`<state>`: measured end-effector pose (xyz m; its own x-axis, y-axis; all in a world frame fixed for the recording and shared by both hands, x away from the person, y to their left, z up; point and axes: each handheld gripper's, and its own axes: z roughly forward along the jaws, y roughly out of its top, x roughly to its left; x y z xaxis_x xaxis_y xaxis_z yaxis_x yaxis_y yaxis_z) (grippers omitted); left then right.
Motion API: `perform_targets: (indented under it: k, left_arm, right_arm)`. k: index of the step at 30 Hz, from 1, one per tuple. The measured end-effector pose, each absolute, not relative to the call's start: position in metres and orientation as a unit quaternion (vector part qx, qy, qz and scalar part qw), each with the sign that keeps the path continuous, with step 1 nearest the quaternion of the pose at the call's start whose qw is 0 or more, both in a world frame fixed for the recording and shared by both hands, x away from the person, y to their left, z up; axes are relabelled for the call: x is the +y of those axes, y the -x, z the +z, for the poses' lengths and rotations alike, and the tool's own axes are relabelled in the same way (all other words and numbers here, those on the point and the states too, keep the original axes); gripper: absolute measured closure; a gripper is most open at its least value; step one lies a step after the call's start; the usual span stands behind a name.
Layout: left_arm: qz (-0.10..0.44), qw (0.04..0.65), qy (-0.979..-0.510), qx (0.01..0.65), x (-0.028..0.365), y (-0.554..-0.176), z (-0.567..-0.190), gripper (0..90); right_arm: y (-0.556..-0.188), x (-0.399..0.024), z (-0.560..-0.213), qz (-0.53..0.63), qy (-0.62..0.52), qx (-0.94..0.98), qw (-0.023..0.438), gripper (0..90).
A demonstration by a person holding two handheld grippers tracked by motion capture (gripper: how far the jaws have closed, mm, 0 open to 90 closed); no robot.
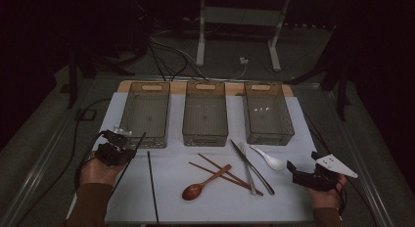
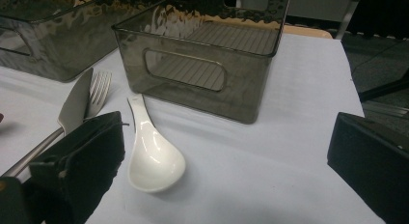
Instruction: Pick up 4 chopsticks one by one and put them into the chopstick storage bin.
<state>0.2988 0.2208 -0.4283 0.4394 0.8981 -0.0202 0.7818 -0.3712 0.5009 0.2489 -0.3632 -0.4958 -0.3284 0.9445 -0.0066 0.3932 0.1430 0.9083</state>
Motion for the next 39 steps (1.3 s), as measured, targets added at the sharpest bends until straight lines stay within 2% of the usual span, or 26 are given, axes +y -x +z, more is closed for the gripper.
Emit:
perform_targets:
  k: [39]
  left_arm:
    - [0.126,0.271,-0.784,0.544,0.231,-0.358,-0.402,87.5]
  right_arm:
    - [-0.25,-0.364,-0.496,0.438,-0.485,0.688,0.316,0.0]
